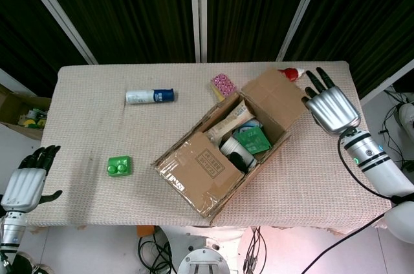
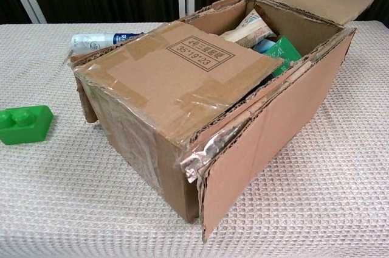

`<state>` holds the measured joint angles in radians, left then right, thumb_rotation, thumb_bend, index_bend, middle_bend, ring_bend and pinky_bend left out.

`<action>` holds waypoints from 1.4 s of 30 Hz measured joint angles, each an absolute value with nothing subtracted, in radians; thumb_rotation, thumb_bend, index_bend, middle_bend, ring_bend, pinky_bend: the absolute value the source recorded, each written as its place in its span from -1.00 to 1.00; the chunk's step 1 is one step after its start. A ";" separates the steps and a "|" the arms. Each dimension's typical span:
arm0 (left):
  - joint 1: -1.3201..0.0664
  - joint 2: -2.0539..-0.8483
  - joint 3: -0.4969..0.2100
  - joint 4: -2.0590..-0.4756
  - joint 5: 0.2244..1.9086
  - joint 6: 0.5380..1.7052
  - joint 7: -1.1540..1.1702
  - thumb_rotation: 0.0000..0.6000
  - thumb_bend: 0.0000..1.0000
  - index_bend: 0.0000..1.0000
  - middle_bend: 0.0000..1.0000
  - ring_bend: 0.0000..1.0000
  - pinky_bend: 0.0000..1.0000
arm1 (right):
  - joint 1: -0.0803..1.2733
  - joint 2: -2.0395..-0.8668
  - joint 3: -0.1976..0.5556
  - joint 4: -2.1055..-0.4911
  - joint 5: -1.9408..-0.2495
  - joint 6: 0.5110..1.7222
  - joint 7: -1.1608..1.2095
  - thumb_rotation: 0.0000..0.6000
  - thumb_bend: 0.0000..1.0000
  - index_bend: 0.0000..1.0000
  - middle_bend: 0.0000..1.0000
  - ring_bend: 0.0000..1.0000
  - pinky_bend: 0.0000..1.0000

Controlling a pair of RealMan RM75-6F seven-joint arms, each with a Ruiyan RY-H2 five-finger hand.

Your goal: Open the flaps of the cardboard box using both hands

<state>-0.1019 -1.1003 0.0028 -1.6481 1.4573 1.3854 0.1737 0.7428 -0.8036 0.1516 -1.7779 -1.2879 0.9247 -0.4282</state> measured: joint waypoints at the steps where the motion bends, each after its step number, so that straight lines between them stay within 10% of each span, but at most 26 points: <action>1: -0.102 -1.101 0.003 -1.649 1.457 1.384 0.175 1.00 -0.87 -0.95 -0.83 -0.87 -0.62 | 0.741 -0.804 0.152 -1.775 -1.287 0.924 -0.424 1.00 0.71 0.00 -0.33 -1.00 -1.00; 12: -0.125 -1.081 -0.013 -1.661 1.550 1.433 0.172 0.93 -0.88 -0.94 -0.83 -0.87 -0.62 | 0.691 -0.804 0.169 -1.775 -1.360 1.028 -0.319 1.00 0.65 -0.86 -0.89 -1.00 -1.00; 22: -0.313 -1.012 -0.054 -1.750 1.826 1.395 0.069 -0.96 -1.00 -0.89 -0.76 -0.87 -0.62 | 0.597 -0.772 0.196 -1.790 -1.412 1.178 -0.147 0.97 0.63 -1.00 -1.00 -1.00 -1.00; 42: -0.830 -1.319 -0.220 -1.721 1.660 0.871 0.028 -1.00 -1.00 -0.72 -0.62 -0.87 -0.63 | 0.513 -0.743 0.209 -1.711 -1.441 1.235 0.001 0.97 0.59 -1.00 -1.00 -1.00 -1.00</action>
